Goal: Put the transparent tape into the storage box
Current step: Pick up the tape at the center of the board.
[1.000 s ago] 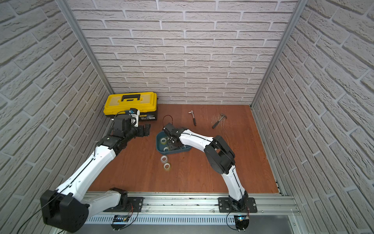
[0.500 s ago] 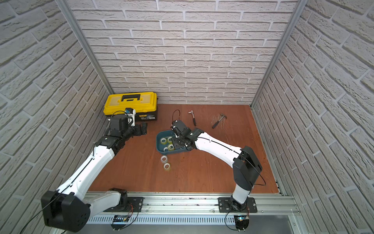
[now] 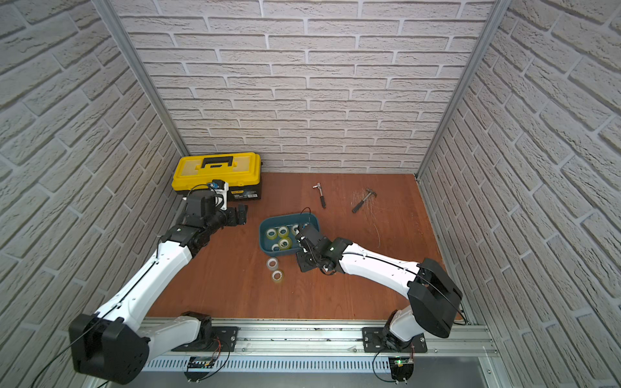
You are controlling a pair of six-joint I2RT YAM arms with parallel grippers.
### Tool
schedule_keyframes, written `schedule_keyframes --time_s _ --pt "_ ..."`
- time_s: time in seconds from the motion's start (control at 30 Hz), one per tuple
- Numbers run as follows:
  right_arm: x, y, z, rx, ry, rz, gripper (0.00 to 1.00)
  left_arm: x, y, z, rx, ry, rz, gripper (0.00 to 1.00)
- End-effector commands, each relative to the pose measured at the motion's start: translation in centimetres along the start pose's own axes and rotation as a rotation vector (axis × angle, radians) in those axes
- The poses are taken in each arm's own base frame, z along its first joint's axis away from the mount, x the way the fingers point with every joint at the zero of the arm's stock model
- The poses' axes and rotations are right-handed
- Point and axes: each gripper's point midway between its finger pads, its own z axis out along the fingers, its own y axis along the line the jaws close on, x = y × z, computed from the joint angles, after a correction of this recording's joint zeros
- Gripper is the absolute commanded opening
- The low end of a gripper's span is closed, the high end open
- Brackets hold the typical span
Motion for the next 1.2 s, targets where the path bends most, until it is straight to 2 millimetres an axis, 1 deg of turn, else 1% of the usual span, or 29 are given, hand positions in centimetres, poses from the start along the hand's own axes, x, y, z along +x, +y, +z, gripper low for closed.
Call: schedule_keyframes --time_s 0.0,0.13,0.37,0.47,0.7,0.9,1.0,1.17 --pt "-0.3 2.3 1.4 -0.045 -0.033 0.022 0.44 -0.9 -0.3 0.1 0.001 -0.035 0.015 0.98" --pt "0.4 3.8 3.2 -0.028 0.004 -0.011 0.44 -0.9 -0.5 0.2 0.006 -0.026 0.023 0.98" --pt "0.7 6.3 5.7 -0.018 0.060 -0.065 0.44 -1.0 -0.7 -0.1 0.008 -0.041 0.028 0.98" --pt "1.0 6.9 6.6 -0.006 0.074 -0.076 0.44 -1.0 -0.8 0.0 0.011 -0.036 0.030 0.98" --pt "1.8 6.2 7.9 0.054 0.102 -0.085 0.43 -1.2 -0.6 -0.3 0.003 -0.049 0.029 0.98" --pt "2.2 6.0 8.3 0.066 0.112 -0.088 0.41 -1.4 -0.7 -0.3 0.005 -0.051 0.029 0.98" --pt "2.3 6.1 8.6 0.062 0.114 -0.088 0.37 -1.3 -0.6 -0.3 -0.002 -0.049 0.031 0.98" --pt "2.6 6.0 8.6 0.054 0.114 -0.086 0.25 -1.4 -0.4 -0.5 -0.009 -0.057 0.031 0.98"
